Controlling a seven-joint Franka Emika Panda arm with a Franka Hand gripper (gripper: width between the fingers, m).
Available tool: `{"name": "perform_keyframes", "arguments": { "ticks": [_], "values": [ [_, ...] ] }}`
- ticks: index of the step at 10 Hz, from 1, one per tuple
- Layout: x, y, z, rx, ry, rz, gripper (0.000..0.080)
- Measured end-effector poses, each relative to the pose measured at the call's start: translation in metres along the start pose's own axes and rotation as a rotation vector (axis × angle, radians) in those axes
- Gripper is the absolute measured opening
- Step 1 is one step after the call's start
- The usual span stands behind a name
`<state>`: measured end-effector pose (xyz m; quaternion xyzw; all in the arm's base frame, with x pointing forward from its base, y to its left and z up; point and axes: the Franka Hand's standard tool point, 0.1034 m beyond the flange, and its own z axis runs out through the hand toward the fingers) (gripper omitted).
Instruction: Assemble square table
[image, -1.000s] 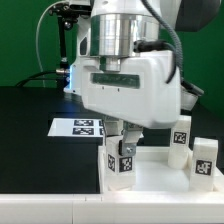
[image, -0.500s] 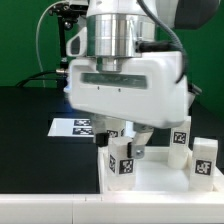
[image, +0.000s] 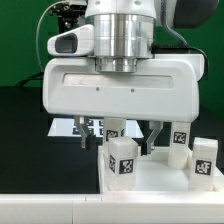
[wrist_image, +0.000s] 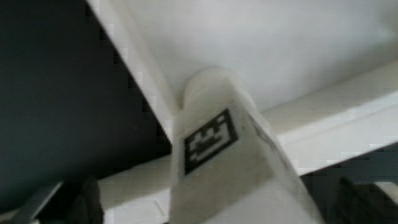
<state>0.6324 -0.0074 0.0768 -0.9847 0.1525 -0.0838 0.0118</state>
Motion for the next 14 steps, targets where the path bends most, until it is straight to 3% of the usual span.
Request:
{"name": "perform_keyframes", "arguments": {
  "ticks": [2,4,5,6,7,8,14],
  "values": [
    [0.0027,-0.0046,-0.0025,-0.03,-0.027,-0.409,0.0649],
    [0.0025,-0.0027,-0.0015,-0.03,-0.024,-0.373,0.0649],
    [0.0025,-0.0025,-0.0014,-0.03,-0.024,-0.374,0.0521],
    [0.0023,-0.003,-0.0014,-0.029,-0.023,-0.308,0.0387],
    [0.0022,-0.0034,-0.0013,-0.029,-0.022,-0.231,0.0387],
    [0.0022,-0.0033,-0.0013,-0.03,-0.022,-0.203,0.0284],
    [0.0007,-0.0081,-0.0007,-0.059,-0.02,0.64,0.0284]
  ]
}}
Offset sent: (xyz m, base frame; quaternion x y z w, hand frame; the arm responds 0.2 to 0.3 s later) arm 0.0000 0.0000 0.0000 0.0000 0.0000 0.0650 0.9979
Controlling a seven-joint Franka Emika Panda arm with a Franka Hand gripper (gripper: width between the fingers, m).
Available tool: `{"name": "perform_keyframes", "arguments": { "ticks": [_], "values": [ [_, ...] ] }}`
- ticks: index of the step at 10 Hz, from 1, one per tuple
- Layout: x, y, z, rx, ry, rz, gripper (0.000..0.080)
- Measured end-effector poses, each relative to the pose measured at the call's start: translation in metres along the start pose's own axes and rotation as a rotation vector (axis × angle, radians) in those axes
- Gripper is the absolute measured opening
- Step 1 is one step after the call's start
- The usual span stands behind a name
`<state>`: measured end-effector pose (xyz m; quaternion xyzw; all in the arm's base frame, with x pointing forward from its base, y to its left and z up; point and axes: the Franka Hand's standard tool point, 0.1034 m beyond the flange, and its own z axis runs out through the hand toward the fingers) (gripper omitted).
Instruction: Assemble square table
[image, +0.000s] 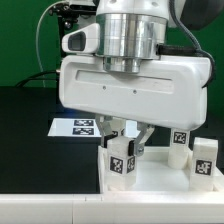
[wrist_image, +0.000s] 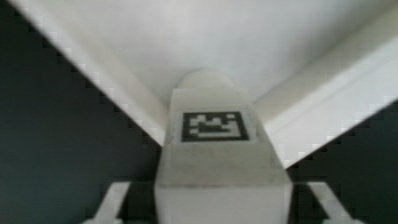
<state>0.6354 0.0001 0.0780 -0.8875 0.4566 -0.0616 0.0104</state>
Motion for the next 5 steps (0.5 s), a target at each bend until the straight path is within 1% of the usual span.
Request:
{"name": "perform_keyframes", "arguments": {
  "ticks": [1,2,5],
  "values": [
    [0.0021,0.0016,0.0006,0.018,-0.014,0.215,0.0284],
    [0.0021,0.0028,0.0005,0.03,-0.023,0.334,0.0284],
    [0.0017,0.0031,0.0005,0.027,-0.029,0.495,0.0285]
  ]
}}
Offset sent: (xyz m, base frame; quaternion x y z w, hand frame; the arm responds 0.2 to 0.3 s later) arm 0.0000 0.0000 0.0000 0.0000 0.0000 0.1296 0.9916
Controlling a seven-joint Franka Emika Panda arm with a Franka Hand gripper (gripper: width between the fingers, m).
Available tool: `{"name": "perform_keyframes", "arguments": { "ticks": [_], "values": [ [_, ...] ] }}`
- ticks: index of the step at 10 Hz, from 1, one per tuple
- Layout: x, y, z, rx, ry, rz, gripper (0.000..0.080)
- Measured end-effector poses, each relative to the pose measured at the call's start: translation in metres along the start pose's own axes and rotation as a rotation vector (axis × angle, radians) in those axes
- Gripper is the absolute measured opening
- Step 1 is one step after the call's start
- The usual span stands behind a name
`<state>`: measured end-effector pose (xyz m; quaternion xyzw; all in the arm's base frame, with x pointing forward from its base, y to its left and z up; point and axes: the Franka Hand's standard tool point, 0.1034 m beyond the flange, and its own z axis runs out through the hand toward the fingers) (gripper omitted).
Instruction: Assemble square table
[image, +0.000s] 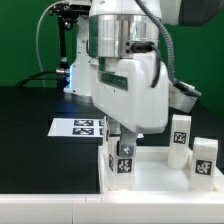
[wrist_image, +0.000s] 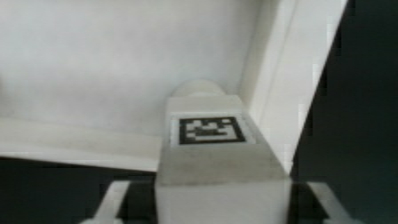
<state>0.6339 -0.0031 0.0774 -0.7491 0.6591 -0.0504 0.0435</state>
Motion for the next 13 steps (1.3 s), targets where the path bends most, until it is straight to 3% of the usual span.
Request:
{"name": "perform_keyframes", "arguments": {
  "ticks": [5,6,7,8,10,13],
  "values": [
    [-0.001,0.0,0.0,0.004,-0.051,0.559,0.0285],
    [-0.001,0.0,0.0,0.004,-0.053,0.49,0.0288],
    [-0.001,0.0,0.001,0.004,-0.053,0.49,0.0398],
    [-0.001,0.001,0.001,0.004,-0.048,0.326,0.0398],
    [-0.008,0.0,0.002,0.013,-0.053,-0.071,0.0626],
    [-0.008,0.001,0.002,0.017,-0.053,-0.28,0.0642]
  ]
}}
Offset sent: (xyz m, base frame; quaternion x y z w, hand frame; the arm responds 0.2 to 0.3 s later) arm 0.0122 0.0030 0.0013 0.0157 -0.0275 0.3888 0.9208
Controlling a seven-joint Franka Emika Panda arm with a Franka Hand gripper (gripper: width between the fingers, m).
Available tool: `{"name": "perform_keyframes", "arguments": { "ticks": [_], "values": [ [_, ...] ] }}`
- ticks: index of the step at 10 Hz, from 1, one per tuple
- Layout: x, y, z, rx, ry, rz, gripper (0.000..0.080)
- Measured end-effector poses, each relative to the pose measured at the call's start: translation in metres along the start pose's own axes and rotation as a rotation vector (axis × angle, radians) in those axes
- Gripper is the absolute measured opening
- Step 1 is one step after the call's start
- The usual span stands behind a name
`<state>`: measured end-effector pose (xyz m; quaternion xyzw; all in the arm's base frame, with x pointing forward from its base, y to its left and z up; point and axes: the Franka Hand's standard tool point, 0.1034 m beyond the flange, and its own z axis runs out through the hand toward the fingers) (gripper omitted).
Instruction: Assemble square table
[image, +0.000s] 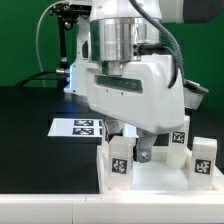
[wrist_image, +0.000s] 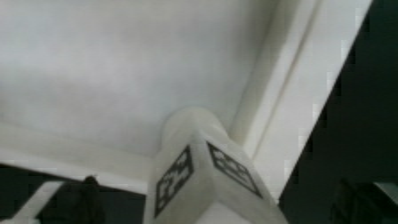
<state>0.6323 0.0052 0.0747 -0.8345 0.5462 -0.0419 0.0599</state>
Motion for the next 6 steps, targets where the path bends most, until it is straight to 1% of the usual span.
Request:
{"name": "perform_keyframes", "arguments": {
  "ticks": [2,3,4,5,6],
  "values": [
    [0.001,0.0,-0.002,0.002,-0.001,-0.019,0.0649],
    [0.005,-0.002,-0.015,0.01,-0.011,-0.087,0.0649],
    [0.006,-0.008,-0.034,0.024,-0.026,-0.096,0.0649],
    [0.008,-0.011,-0.047,0.039,-0.03,-0.096,0.0649],
    [0.008,-0.01,-0.043,0.036,-0.027,-0.096,0.0649]
  ]
}}
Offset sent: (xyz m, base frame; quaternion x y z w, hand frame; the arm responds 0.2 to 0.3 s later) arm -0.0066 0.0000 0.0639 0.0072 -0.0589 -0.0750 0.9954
